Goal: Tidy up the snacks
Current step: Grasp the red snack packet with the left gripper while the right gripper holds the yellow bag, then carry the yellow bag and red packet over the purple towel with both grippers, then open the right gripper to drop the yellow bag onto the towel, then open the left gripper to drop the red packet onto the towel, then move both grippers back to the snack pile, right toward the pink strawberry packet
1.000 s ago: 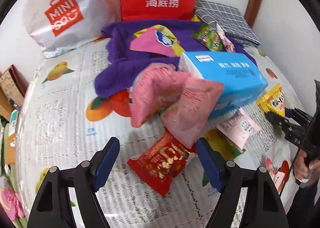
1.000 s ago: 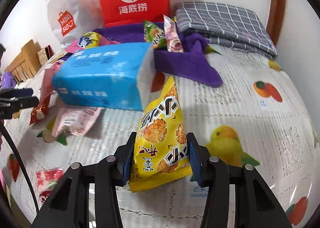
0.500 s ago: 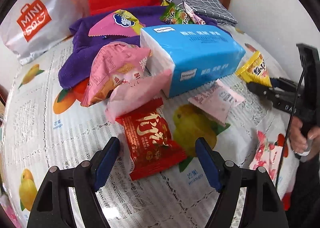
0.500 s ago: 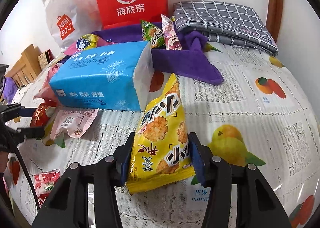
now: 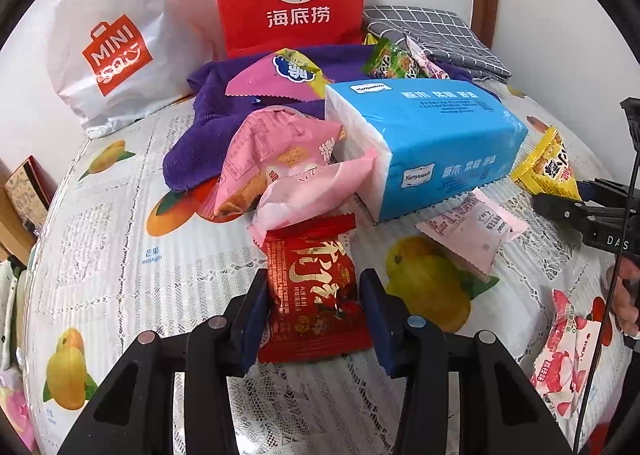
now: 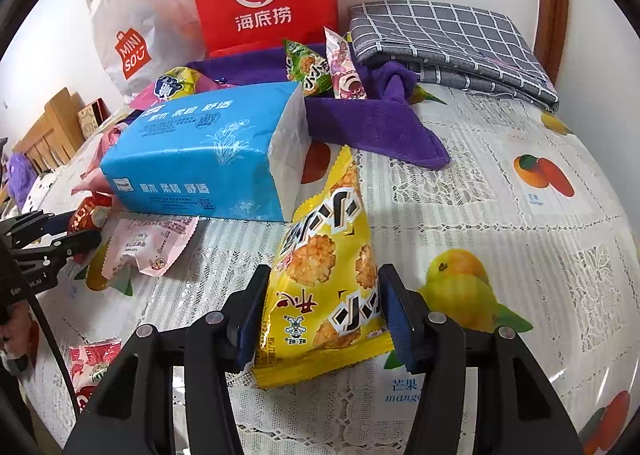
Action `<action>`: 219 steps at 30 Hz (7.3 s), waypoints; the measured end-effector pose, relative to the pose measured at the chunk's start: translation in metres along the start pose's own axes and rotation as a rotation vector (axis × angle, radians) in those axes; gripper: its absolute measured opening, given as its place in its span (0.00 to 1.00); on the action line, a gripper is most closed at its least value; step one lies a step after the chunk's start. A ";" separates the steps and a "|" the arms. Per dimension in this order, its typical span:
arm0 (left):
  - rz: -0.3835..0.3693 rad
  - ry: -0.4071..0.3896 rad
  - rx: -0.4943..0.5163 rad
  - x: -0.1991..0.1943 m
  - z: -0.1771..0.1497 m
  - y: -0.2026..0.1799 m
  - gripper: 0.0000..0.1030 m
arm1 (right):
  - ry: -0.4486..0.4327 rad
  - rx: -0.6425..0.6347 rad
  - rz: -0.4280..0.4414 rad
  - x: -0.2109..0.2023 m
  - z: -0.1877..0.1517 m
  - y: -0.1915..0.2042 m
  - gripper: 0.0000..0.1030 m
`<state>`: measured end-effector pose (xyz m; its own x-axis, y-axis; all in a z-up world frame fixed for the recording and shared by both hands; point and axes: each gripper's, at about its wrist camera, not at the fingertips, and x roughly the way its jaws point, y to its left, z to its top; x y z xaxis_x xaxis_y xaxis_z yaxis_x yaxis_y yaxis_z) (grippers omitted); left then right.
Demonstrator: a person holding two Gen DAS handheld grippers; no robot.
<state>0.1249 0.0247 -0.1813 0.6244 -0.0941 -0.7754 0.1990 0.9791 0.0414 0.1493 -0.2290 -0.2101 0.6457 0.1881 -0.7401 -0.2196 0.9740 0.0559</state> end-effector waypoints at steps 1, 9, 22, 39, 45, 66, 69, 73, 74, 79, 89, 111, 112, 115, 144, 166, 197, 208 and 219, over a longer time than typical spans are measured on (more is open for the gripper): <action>0.001 0.000 -0.002 0.000 0.001 0.000 0.42 | 0.003 -0.007 -0.009 0.000 0.000 0.001 0.54; -0.024 0.002 -0.022 0.001 0.002 0.003 0.42 | 0.006 -0.021 -0.025 0.001 0.000 0.004 0.54; -0.054 -0.003 -0.044 0.002 0.001 0.007 0.40 | 0.018 -0.036 -0.026 0.002 0.003 0.005 0.56; -0.163 0.011 -0.060 -0.047 0.002 0.002 0.39 | -0.046 -0.047 0.000 -0.050 0.028 0.017 0.42; -0.196 -0.013 -0.063 -0.053 0.026 -0.008 0.39 | -0.100 -0.048 0.039 -0.076 0.049 0.026 0.42; -0.115 -0.128 -0.101 -0.048 0.165 0.003 0.39 | -0.170 -0.027 0.093 -0.075 0.180 0.031 0.42; -0.097 -0.139 -0.108 -0.041 0.182 0.010 0.39 | -0.163 -0.020 0.118 -0.063 0.200 0.030 0.42; -0.059 -0.152 -0.119 -0.030 0.204 0.021 0.39 | -0.148 -0.020 0.138 -0.046 0.225 0.031 0.42; -0.057 -0.156 -0.125 -0.028 0.208 0.023 0.39 | -0.143 -0.024 0.142 -0.043 0.232 0.032 0.42; -0.054 -0.154 -0.162 -0.005 0.222 0.038 0.39 | -0.143 -0.003 0.196 -0.025 0.255 0.036 0.42; -0.013 -0.052 -0.171 0.038 0.210 0.059 0.39 | -0.010 -0.096 0.185 0.051 0.240 0.047 0.42; -0.001 -0.031 -0.202 0.048 0.208 0.062 0.39 | 0.102 -0.264 0.172 0.082 0.215 0.070 0.42; -0.001 -0.030 -0.206 0.048 0.208 0.063 0.39 | 0.121 -0.260 0.170 0.086 0.214 0.070 0.42; 0.005 -0.032 -0.215 0.047 0.208 0.067 0.39 | 0.150 -0.264 0.162 0.092 0.211 0.070 0.42; 0.005 -0.030 -0.225 0.047 0.209 0.070 0.39 | 0.259 -0.279 0.113 0.124 0.196 0.077 0.45; -0.036 0.004 -0.219 0.060 0.207 0.061 0.39 | -0.007 -0.211 0.114 0.046 0.226 0.043 0.60; -0.120 0.069 -0.173 0.077 0.201 0.035 0.46 | -0.009 -0.178 0.148 0.040 0.231 0.036 0.60; -0.126 0.013 -0.186 0.058 0.204 0.039 0.63 | -0.022 -0.170 0.143 0.034 0.232 0.037 0.60; -0.123 -0.054 -0.138 0.021 0.207 0.032 0.63 | -0.070 -0.087 0.144 -0.001 0.216 0.041 0.60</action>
<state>0.3004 0.0165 -0.0659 0.6419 -0.2204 -0.7344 0.1728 0.9747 -0.1415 0.2975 -0.1622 -0.0620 0.6521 0.3357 -0.6798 -0.3738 0.9224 0.0969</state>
